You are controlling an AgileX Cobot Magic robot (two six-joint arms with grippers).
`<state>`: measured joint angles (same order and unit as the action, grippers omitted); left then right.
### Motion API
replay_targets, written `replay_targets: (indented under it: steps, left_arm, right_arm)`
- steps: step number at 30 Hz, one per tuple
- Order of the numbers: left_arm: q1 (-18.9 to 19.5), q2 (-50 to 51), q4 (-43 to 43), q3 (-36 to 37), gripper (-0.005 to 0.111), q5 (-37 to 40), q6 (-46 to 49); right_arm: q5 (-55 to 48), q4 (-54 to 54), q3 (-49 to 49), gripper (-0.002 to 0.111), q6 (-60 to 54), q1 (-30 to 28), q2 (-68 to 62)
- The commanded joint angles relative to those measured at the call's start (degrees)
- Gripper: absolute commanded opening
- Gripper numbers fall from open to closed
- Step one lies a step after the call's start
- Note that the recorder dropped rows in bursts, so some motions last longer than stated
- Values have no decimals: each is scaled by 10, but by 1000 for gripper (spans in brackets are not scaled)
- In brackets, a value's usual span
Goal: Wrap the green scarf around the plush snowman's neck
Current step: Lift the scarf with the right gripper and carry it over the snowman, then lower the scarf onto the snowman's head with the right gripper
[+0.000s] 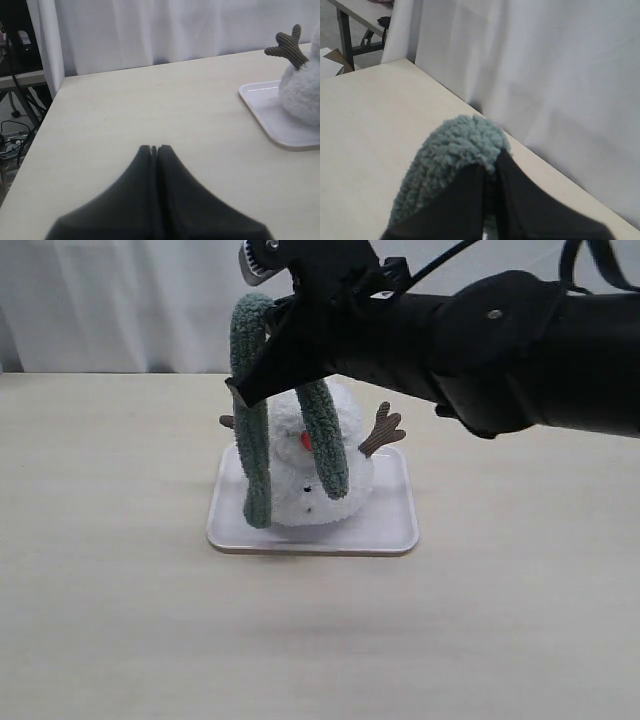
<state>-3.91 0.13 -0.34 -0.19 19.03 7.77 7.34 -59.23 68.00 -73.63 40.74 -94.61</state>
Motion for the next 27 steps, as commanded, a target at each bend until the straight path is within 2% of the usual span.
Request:
replay_targets:
  steps: [1,10,15,23,27]
  left_arm:
    - [2,-1,-2,2,0,-5,-1]
    - [2,-1,-2,2,0,-5,-1]
    - [2,-1,-2,2,0,-5,-1]
    - [2,-1,-2,2,0,-5,-1]
    - [2,-1,-2,2,0,-5,-1]
  right_arm:
    - [11,1,22,4,-37,0,-40]
    - [169,1,26,4,-57,0,-65]
    - [177,-13,26,4,-78,-8,-66]
    - [179,-239,26,4,-253,-50,-71]
    - [148,-293,26,4,-266,-68,-75]
